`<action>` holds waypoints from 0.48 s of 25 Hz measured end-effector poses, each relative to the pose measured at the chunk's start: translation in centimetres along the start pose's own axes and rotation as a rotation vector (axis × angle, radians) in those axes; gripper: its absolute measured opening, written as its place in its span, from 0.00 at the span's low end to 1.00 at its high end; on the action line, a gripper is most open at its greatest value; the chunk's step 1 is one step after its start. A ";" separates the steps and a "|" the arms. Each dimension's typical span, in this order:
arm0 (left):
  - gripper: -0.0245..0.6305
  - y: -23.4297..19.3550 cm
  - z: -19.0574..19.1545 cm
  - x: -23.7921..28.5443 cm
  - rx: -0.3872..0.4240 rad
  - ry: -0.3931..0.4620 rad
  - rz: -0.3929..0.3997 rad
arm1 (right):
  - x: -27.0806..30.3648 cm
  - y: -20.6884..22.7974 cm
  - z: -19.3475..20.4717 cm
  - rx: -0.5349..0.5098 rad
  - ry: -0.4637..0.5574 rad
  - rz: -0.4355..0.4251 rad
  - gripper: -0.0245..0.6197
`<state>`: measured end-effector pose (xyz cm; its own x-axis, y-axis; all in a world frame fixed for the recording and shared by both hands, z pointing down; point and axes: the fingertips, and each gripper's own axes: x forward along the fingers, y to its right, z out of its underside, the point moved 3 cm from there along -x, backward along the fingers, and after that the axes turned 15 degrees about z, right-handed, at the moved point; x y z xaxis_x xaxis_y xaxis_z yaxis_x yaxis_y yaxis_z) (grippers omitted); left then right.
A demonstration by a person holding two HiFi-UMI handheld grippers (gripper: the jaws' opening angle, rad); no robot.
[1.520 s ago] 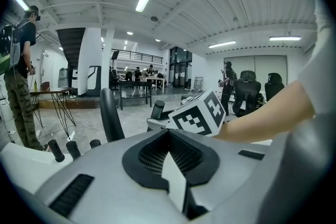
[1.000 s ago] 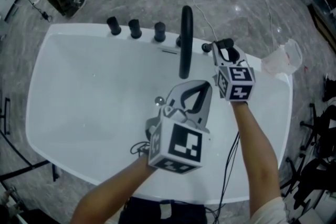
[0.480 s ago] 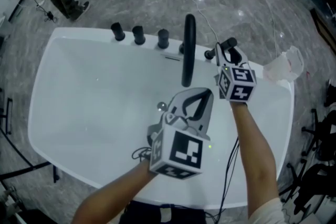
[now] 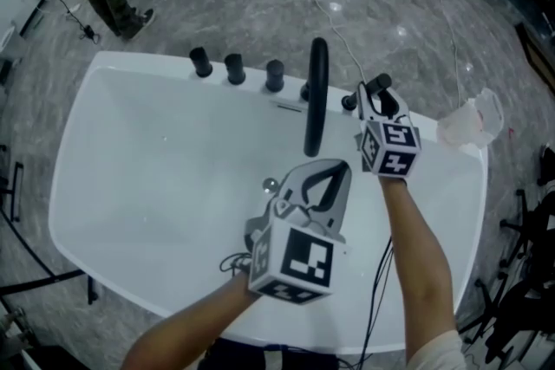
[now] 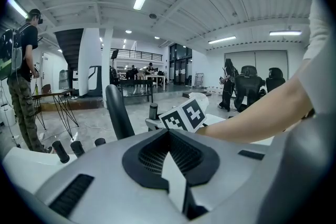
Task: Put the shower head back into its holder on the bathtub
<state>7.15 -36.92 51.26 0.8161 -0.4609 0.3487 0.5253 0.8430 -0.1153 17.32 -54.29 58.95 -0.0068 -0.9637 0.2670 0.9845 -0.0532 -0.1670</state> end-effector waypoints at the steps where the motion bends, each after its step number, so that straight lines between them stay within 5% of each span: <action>1: 0.04 -0.1 0.0 0.0 0.001 -0.002 -0.002 | 0.1 -0.2 0.2 -0.007 -0.007 -0.003 0.25; 12: 0.04 0.2 0.0 0.1 -0.023 -0.004 0.001 | -0.2 0.1 1.4 -0.013 -0.088 -0.008 0.34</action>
<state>7.31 -36.78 51.29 0.8155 -0.4591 0.3524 0.5302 0.8367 -0.1369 17.65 -53.78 60.20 0.0018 -0.9365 0.3507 0.9822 -0.0642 -0.1766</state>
